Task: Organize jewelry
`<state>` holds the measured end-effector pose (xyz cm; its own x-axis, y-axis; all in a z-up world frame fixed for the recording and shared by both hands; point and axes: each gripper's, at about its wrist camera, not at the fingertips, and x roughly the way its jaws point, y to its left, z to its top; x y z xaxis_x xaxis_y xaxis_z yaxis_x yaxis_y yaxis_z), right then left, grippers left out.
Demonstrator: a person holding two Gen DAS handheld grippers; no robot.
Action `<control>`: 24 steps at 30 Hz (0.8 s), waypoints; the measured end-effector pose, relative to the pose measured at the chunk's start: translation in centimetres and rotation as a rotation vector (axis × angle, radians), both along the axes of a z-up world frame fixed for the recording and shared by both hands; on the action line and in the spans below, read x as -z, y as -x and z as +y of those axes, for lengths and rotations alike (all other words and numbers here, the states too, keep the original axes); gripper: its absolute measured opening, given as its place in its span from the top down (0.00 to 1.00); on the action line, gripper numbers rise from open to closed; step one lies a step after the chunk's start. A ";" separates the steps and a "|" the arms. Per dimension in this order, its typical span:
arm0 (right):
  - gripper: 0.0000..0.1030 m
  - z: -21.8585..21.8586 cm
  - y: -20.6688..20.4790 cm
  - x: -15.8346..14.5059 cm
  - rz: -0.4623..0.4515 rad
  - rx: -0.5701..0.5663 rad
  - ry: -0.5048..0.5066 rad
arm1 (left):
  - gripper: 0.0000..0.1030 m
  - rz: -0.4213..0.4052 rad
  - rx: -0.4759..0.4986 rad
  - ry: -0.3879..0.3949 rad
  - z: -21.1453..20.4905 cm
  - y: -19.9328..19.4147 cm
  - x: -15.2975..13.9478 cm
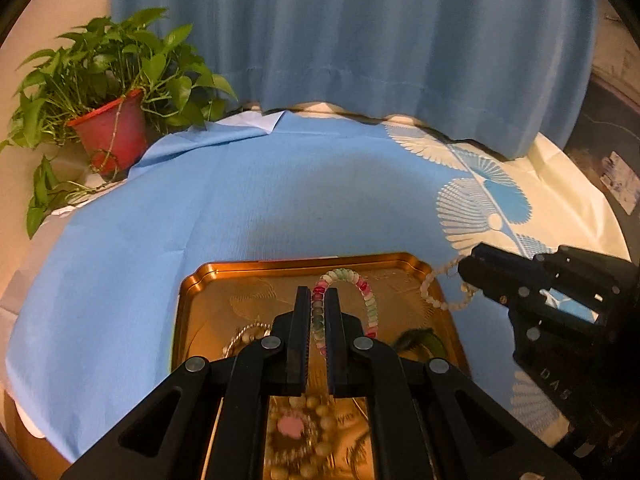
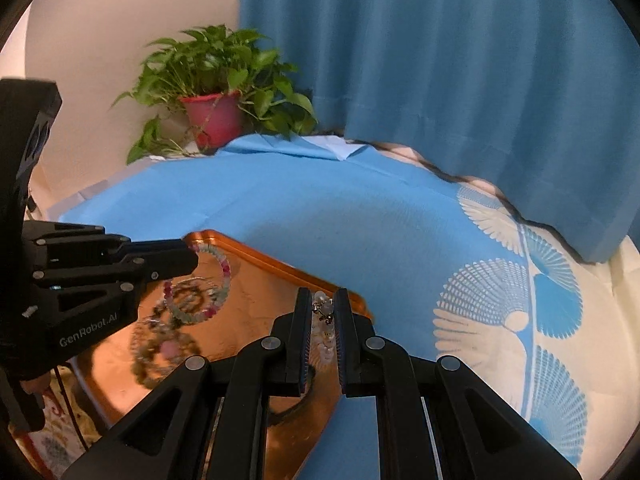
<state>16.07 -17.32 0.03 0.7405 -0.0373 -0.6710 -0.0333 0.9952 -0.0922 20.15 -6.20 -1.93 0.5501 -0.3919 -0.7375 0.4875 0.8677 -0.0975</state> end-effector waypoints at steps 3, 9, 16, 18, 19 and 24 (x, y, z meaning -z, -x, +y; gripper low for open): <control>0.89 -0.6 -1.1 1.4 0.020 -0.006 -0.007 | 0.96 -0.001 -0.009 -0.022 -0.4 -0.9 0.9; 0.87 -1.0 -3.1 3.5 0.066 -0.001 -0.012 | 0.56 0.009 -0.066 -0.046 0.1 -2.1 2.1; 0.37 -1.0 -0.8 4.4 0.135 0.043 -0.022 | 0.04 -0.035 -0.145 -0.095 2.5 1.1 1.4; 0.36 -0.8 0.8 4.0 0.143 0.058 -0.029 | 0.04 -0.035 -0.139 -0.109 3.0 2.7 0.9; 0.36 -0.7 1.9 3.6 0.146 0.067 -0.039 | 0.04 -0.041 -0.141 -0.111 3.3 3.6 0.6; 0.36 0.7 7.7 1.7 0.149 0.097 -0.086 | 0.04 -0.046 -0.144 -0.070 5.3 9.9 -1.9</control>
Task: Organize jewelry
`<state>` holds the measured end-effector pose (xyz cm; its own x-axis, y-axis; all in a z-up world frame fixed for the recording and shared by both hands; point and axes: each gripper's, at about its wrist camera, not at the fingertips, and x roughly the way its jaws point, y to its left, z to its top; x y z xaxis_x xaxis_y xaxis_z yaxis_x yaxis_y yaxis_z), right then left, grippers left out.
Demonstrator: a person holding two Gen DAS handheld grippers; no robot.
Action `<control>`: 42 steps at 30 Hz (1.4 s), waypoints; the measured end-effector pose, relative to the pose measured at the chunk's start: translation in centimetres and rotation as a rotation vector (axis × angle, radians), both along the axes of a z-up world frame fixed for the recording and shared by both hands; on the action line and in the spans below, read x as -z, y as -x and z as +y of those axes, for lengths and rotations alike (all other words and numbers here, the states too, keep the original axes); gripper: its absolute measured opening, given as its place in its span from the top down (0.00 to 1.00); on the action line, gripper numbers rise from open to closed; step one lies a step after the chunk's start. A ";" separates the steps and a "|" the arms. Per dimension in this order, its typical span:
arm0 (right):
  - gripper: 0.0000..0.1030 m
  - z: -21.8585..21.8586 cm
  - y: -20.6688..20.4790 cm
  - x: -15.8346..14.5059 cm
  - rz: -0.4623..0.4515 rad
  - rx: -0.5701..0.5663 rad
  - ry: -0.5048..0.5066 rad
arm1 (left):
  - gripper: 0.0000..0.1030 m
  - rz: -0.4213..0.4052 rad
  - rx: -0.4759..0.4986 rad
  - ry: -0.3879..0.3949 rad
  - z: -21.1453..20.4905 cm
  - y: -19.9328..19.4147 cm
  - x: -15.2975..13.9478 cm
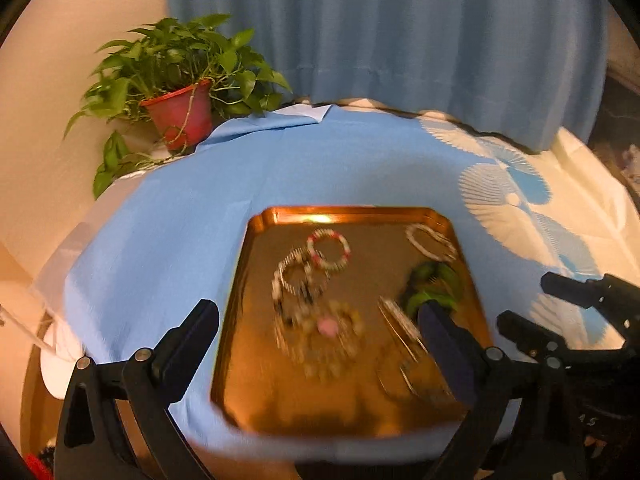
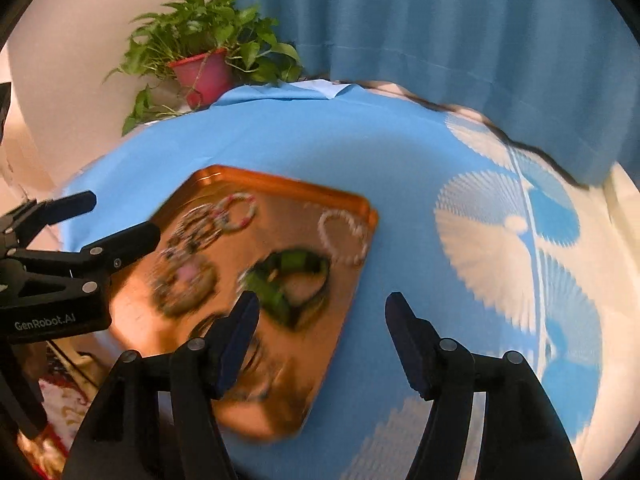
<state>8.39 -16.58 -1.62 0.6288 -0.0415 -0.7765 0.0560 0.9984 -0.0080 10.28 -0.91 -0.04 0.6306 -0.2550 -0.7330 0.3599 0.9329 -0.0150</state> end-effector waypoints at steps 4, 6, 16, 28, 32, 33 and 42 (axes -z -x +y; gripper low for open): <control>0.33 1.8 5.1 -1.6 -0.033 -0.002 0.015 | 0.03 -0.046 -0.008 0.008 1.1 4.9 -1.5; 0.32 2.6 7.5 -2.0 -0.047 0.006 0.031 | 0.02 -0.061 -0.012 0.011 1.7 7.2 -1.9; 0.31 4.7 13.9 -2.8 -0.071 0.038 0.042 | 0.02 -0.062 0.015 -0.024 2.5 13.6 -2.2; 0.31 5.8 17.0 -3.8 -0.092 0.034 0.064 | 0.02 -0.090 -0.015 -0.005 3.5 16.1 -2.9; 0.30 5.8 17.1 -3.9 -0.091 0.034 0.064 | 0.02 -0.097 -0.013 -0.010 3.5 16.5 -3.0; 0.30 5.8 17.2 -3.9 -0.089 0.036 0.065 | 0.02 -0.097 -0.012 -0.014 3.5 16.5 -3.0; 0.30 5.4 17.3 -3.7 -0.073 0.052 0.071 | 0.01 -0.091 -0.031 -0.024 3.6 16.2 -3.1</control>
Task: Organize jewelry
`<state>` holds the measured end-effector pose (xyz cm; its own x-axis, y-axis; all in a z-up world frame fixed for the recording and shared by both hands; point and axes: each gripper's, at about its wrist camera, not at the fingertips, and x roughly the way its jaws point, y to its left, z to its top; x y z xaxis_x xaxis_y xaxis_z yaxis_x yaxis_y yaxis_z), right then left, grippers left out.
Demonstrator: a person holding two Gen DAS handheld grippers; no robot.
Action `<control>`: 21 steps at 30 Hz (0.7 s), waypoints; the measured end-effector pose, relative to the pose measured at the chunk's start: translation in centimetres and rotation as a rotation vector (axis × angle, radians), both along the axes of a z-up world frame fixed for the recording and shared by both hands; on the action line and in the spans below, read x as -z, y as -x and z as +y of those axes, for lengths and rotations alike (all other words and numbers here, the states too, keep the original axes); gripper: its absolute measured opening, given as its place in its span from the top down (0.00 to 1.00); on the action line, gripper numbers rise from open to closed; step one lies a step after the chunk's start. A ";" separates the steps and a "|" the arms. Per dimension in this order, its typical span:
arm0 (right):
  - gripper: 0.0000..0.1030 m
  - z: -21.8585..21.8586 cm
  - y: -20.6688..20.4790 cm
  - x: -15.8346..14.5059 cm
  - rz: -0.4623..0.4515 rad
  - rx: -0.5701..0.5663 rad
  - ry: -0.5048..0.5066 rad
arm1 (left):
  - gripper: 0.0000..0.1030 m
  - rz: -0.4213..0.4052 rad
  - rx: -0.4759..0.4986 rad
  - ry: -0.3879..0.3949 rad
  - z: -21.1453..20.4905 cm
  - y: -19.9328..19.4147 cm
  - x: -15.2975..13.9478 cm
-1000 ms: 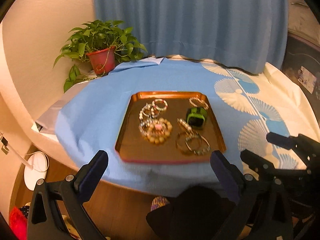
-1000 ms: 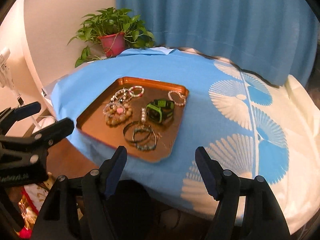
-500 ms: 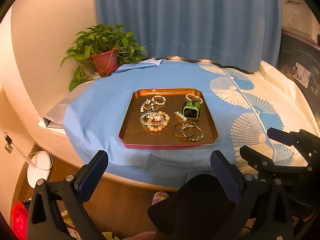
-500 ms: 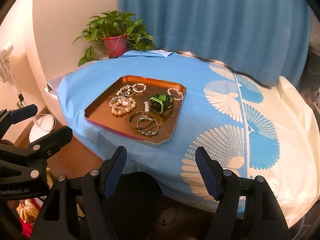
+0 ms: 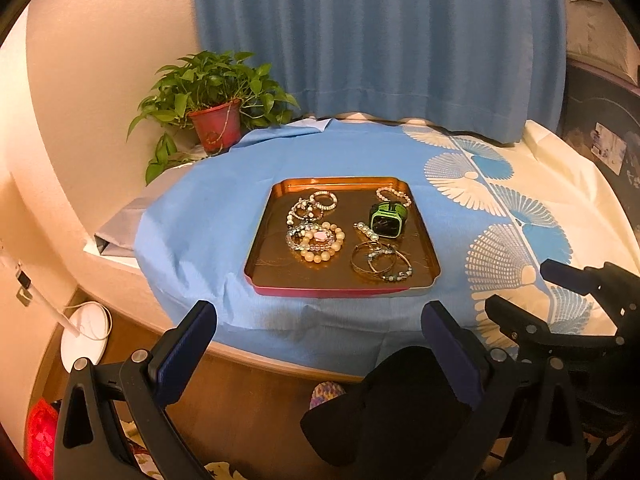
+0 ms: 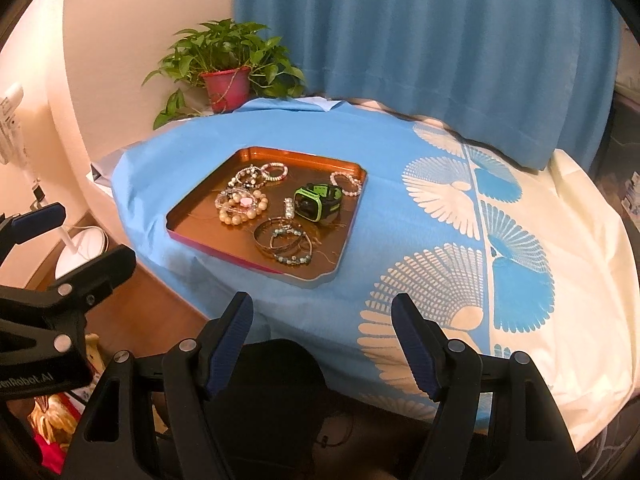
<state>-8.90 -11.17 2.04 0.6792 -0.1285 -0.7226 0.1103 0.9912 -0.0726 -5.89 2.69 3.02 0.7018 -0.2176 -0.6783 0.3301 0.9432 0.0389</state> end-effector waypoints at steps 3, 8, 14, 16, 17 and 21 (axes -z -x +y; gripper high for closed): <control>0.30 0.0 -0.2 0.2 0.007 0.002 -0.004 | 0.01 -0.004 -0.005 -0.001 0.2 -0.1 0.0; 0.30 0.1 -0.3 0.3 0.010 -0.003 -0.002 | 0.01 -0.008 -0.006 -0.006 0.1 -0.1 0.1; 0.30 0.3 -0.4 0.3 0.011 -0.004 0.000 | 0.01 -0.011 -0.012 -0.009 0.4 -0.2 0.2; 0.30 0.4 -0.5 0.3 0.013 -0.004 0.001 | 0.01 -0.009 -0.015 -0.007 0.6 -0.3 0.3; 0.30 0.4 -0.4 0.3 0.011 -0.003 0.000 | 0.01 -0.008 -0.015 -0.007 0.6 -0.3 0.3; 0.30 0.5 -0.4 0.4 0.013 -0.009 0.006 | 0.01 -0.010 -0.016 -0.007 0.6 -0.3 0.3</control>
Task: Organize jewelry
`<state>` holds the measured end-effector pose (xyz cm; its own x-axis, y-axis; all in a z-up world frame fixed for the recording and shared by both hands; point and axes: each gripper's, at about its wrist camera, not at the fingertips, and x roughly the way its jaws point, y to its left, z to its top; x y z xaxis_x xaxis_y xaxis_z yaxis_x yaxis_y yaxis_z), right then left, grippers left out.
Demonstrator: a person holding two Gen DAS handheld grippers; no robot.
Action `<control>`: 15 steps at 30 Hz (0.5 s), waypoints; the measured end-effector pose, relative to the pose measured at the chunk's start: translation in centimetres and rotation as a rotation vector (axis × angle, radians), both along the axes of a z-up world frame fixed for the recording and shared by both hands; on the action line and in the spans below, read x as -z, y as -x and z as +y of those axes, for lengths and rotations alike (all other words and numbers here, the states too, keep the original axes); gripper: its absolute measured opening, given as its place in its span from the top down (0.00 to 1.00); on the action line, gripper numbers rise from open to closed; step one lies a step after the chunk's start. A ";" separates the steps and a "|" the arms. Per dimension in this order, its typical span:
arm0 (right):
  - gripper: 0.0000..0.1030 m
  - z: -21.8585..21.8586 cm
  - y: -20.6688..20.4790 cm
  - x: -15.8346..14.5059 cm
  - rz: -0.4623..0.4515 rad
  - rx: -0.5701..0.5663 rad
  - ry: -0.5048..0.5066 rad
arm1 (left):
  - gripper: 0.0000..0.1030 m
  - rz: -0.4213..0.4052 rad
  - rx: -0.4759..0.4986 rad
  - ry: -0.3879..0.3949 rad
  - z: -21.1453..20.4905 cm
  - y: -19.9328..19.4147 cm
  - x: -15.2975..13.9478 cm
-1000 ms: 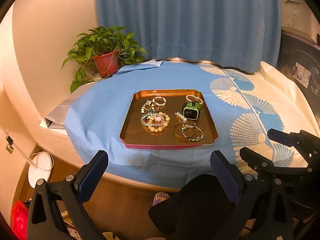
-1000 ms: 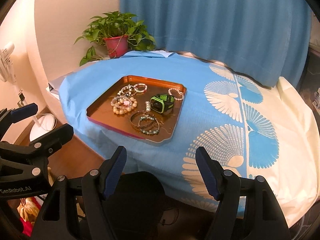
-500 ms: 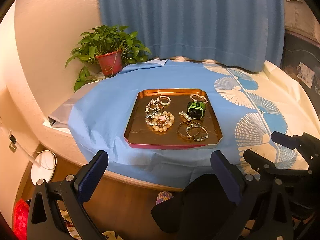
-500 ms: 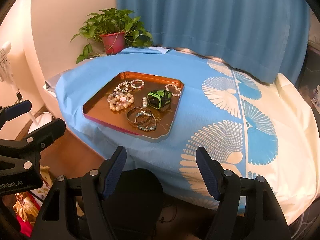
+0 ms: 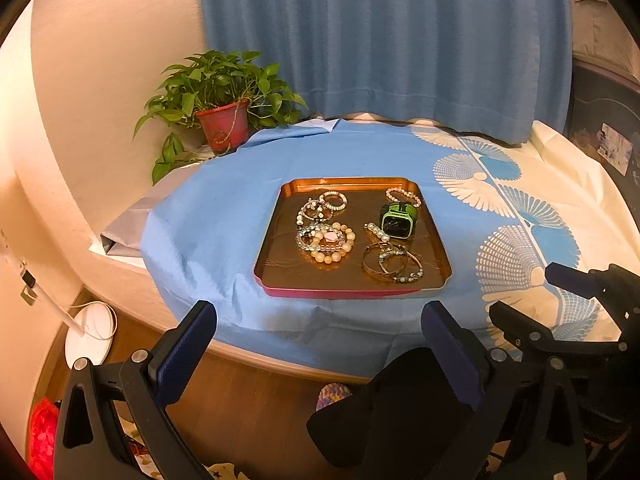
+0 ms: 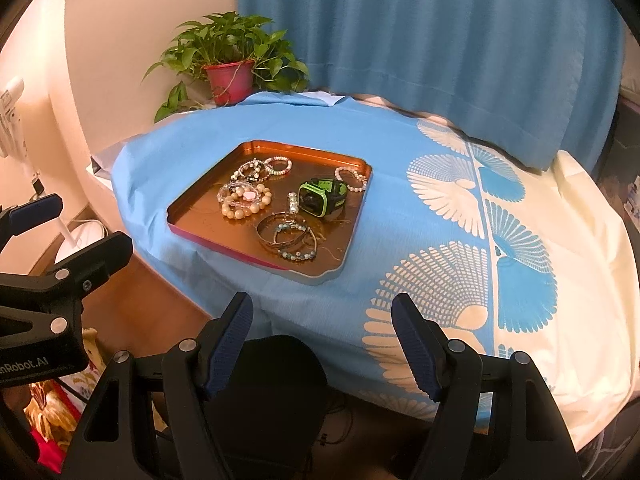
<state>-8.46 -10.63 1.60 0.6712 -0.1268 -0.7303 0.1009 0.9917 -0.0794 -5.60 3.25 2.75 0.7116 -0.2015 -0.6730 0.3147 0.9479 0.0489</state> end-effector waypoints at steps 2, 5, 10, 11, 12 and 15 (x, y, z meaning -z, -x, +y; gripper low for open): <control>0.30 0.0 0.0 0.1 0.000 -0.004 0.004 | 0.01 0.001 -0.001 0.000 0.1 -0.1 0.0; 0.30 0.0 0.0 0.2 0.000 -0.009 0.006 | 0.01 0.003 0.001 0.000 0.1 -0.1 0.0; 0.30 0.0 0.0 0.2 0.001 -0.009 0.006 | 0.01 0.005 0.003 -0.002 0.3 -0.1 0.1; 0.30 0.1 0.0 0.2 0.000 -0.010 0.007 | 0.01 0.003 0.002 -0.002 0.3 -0.1 0.1; 0.30 0.1 0.0 0.2 0.000 -0.011 0.007 | 0.01 0.002 0.001 -0.002 0.4 0.0 0.1; 0.30 0.2 -0.1 0.2 0.003 -0.014 0.004 | 0.01 0.003 0.001 0.000 0.5 -0.1 0.2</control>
